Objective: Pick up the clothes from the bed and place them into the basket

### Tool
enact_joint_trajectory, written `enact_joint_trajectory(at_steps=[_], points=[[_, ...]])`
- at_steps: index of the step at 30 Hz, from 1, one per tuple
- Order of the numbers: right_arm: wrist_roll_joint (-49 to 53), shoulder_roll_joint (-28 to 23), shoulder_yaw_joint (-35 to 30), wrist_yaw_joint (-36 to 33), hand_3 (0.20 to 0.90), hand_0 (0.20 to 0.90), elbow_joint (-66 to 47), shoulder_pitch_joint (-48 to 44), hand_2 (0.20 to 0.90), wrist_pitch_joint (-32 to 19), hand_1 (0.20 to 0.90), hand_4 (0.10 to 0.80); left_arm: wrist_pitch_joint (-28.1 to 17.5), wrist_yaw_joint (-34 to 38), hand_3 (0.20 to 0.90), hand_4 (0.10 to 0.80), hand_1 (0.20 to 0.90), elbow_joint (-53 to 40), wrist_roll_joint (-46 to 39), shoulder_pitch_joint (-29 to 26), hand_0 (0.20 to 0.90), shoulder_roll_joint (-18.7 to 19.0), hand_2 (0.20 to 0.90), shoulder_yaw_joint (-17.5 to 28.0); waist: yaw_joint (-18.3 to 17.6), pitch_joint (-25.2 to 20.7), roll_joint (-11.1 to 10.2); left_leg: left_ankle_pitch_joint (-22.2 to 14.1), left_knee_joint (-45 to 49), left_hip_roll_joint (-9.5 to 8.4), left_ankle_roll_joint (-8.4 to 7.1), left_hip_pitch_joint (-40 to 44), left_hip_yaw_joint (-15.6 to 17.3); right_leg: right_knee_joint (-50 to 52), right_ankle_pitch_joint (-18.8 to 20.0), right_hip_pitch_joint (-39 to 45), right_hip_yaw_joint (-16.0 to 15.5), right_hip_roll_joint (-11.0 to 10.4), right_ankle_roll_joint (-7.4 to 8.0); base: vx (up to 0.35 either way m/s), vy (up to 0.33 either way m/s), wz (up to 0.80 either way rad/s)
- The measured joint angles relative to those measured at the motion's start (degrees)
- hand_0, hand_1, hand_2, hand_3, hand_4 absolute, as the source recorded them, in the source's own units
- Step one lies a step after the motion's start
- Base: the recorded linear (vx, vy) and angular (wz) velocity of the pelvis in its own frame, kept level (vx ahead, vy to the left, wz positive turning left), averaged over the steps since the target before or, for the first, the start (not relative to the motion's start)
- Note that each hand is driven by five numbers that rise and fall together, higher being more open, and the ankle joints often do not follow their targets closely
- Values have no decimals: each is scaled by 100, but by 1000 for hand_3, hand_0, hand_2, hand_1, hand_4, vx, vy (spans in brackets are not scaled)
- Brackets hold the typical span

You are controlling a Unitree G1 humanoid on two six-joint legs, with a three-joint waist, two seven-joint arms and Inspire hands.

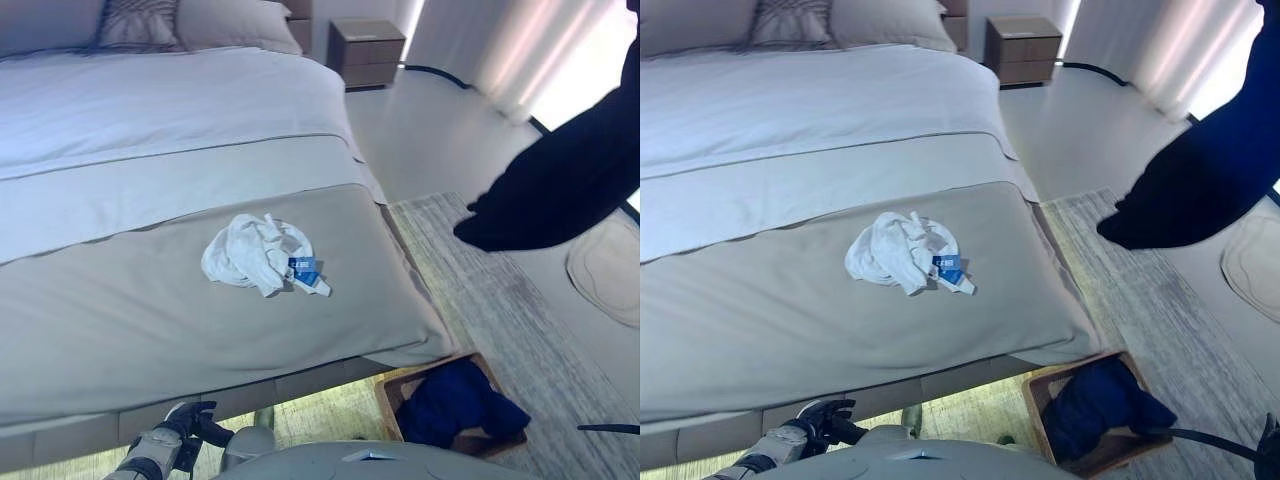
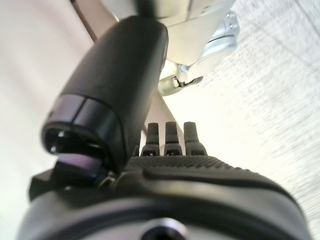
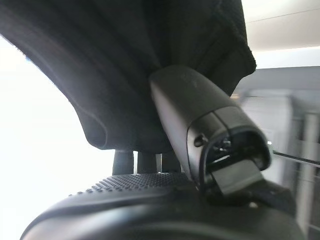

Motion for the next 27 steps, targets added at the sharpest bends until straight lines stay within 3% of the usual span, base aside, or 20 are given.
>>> enact_joint_trajectory(at_steps=[8, 17, 21, 27], points=[[-382, 150, -1008, 1077, 200, 300, -330, 2236, 300, -27, 300, 100, 12, -170, 900, 800, 900, -29, 119, -98, 900, -15, 900, -95, -448, -86, 111, -121, -23, 157, -17, 129, 593, 0, 143, -240, 601, 98, -23, -13, -93, -42], [-929, 827, -1277, 1735, 200, 300, -547, 3676, 300, -1, 300, 100, -72, -250, 900, 800, 900, -295, 232, -160, 900, -29, 900, -221, -799, -125, 445, -189, -30, 236, -27, 57, 1068, 3, 298, -613, 1088, 161, 0, -94, -96, -31], [-987, 1057, -1323, 1745, 200, 300, -575, 3763, 300, 90, 300, 100, -198, -229, 900, 800, 900, -535, 219, -377, 900, -68, 900, -325, -828, 156, 643, -127, -6, 218, -2, -268, 1218, 65, 481, -1077, 1263, 157, 52, -192, -48, -24], [-1034, 1630, -1445, 1778, 200, 300, -630, 3940, 300, 187, 300, 100, -355, -76, 900, 800, 900, -651, 196, -977, 900, -109, 900, -440, -881, 954, 823, -35, -1, 174, 30, -697, 1321, 234, 603, -1688, 1401, 140, 54, -174, -50, -14]])
